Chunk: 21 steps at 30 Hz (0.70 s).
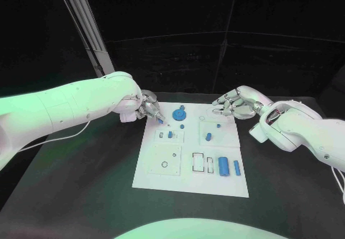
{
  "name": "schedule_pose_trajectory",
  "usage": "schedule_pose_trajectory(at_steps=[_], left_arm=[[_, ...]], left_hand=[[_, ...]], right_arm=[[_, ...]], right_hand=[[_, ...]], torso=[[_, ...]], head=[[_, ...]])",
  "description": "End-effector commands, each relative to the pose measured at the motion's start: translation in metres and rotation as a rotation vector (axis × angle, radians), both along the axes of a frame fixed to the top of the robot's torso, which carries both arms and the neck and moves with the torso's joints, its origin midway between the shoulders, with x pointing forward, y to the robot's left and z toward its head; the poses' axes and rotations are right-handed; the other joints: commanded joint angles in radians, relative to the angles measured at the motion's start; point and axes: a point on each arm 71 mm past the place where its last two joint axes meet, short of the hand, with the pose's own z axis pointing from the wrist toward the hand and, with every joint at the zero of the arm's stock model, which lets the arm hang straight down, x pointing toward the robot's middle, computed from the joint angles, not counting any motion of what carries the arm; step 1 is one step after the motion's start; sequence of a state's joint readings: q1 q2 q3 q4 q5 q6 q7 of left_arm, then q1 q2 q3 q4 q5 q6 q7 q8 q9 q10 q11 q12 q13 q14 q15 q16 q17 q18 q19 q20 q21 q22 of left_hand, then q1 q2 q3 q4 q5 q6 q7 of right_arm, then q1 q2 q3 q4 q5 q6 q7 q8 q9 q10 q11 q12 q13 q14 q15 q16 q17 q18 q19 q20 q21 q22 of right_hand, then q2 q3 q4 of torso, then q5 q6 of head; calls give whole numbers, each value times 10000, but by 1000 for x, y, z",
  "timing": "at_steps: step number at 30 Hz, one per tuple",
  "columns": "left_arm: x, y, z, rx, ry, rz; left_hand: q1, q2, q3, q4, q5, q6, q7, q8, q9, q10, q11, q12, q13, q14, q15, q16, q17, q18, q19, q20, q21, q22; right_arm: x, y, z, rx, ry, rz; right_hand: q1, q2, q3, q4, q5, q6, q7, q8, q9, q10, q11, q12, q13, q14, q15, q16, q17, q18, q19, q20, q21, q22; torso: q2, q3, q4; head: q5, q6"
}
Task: Assemble the parts on the task board
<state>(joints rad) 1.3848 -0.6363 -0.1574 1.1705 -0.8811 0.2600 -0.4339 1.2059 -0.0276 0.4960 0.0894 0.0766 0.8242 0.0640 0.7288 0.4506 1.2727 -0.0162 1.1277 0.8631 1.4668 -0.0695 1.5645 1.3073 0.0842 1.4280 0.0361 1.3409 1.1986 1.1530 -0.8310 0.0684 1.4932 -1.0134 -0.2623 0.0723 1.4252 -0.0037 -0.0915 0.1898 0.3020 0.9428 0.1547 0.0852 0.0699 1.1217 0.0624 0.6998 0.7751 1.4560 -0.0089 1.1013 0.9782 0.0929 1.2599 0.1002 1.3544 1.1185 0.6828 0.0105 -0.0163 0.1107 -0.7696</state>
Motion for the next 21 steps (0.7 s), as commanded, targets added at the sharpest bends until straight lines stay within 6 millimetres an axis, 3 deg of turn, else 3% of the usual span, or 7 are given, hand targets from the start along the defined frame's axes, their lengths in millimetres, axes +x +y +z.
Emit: schedule_pose_trajectory(at_steps=[1,9,21], left_arm=[[-4,-1,2,-330,-1037,232],[-25,2,-11,-173,-1140,38],[-38,-2,-18,311,-1494,-502]], left_hand=[[-85,-9,1522,-1431,58,90,-24,64,15,78,7,30,-5,1040,-55,62,2635,-80,93,-17,71,37],[-133,-82,1655,-1474,60,127,-35,87,14,110,-4,39,3,1040,-63,62,2635,-86,109,-24,91,71],[-194,-178,1816,-1519,59,177,-49,108,8,153,-17,52,26,1040,-72,62,2635,-92,127,-32,111,108]], right_arm=[[0,0,2,17,-74,9],[0,-1,2,16,-86,-17],[1,-1,2,49,-158,-40]], right_hand=[[15,100,0,85,46,-19,0,-5,-1,-54,22,-13,-12,-56,-26,-47,12,70,-47,1,-71,-13],[15,99,-3,88,53,-19,0,-5,-1,-55,22,-12,-13,-57,-26,-53,6,70,-49,1,-73,-16],[19,99,-5,91,67,-20,0,-4,-1,-59,21,-13,-17,-62,-26,-78,-20,74,-61,1,-84,-35]], torso=[[6,3,-1],[8,2,-12],[24,6,-31]], head=[[32,-11],[54,-39],[88,-65]])
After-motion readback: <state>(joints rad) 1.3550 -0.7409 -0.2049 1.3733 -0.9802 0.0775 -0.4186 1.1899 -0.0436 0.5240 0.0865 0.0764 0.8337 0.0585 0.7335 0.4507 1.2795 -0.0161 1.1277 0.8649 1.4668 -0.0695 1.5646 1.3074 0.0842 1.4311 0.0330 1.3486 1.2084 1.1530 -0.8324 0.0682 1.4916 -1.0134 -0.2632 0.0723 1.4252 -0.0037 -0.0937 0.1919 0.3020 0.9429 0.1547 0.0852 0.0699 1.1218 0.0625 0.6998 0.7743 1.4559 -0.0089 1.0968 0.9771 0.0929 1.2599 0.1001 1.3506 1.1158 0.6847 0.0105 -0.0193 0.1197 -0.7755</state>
